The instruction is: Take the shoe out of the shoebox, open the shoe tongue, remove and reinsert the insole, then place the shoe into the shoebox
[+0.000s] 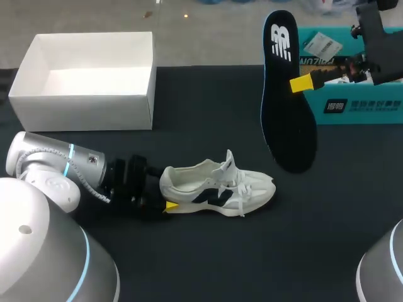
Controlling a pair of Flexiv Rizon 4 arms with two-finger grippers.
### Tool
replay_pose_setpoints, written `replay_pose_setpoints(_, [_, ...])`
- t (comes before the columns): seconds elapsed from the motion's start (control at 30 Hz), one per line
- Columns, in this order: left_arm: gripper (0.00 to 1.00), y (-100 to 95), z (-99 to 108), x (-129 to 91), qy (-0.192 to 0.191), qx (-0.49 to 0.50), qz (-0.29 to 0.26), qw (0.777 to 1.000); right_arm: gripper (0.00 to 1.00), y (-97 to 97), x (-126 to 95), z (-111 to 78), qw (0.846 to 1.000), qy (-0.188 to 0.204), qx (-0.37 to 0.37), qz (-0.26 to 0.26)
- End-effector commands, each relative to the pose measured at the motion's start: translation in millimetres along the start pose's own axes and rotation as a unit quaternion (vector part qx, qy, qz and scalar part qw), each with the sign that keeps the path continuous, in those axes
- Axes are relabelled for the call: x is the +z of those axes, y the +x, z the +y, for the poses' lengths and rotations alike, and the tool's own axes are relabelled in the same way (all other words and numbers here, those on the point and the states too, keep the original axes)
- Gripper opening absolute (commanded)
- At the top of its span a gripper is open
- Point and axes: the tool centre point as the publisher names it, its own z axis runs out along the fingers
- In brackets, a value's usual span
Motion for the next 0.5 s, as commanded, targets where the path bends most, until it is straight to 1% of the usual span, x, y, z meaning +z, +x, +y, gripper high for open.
replay_pose_setpoints(0.03, [0.00,0.7,3,2,0.000,0.000,-0.001,1.000,0.00,7.5,11,-7.8,1.000,-0.008,-0.001,-0.028])
replay_pose_setpoints(0.1, [0.00,0.7,3,2,0.000,0.000,-0.001,1.000,0.00,9.9,15,-7.2,0.999,-0.007,-0.001,-0.034])
replay_pose_setpoints(0.2, [0.00,0.7,3,2,0.000,0.000,-0.001,1.000,0.00,20.3,20,-5.8,0.999,-0.009,-0.007,-0.039])
replay_pose_setpoints(0.33, [0.00,0.7,3,2,0.000,0.000,-0.001,1.000,0.00,26.4,22,-6.1,1.000,-0.014,0.008,-0.024])
replay_pose_setpoints(0.4, [0.00,0.7,3,2,0.000,0.000,-0.001,1.000,0.00,29.2,22,-6.3,1.000,-0.002,0.013,-0.028])
replay_pose_setpoints(0.5, [0.00,0.7,3,2,0.000,0.000,-0.001,1.000,0.00,34.8,21,-6.9,0.999,-0.008,0.033,-0.002])
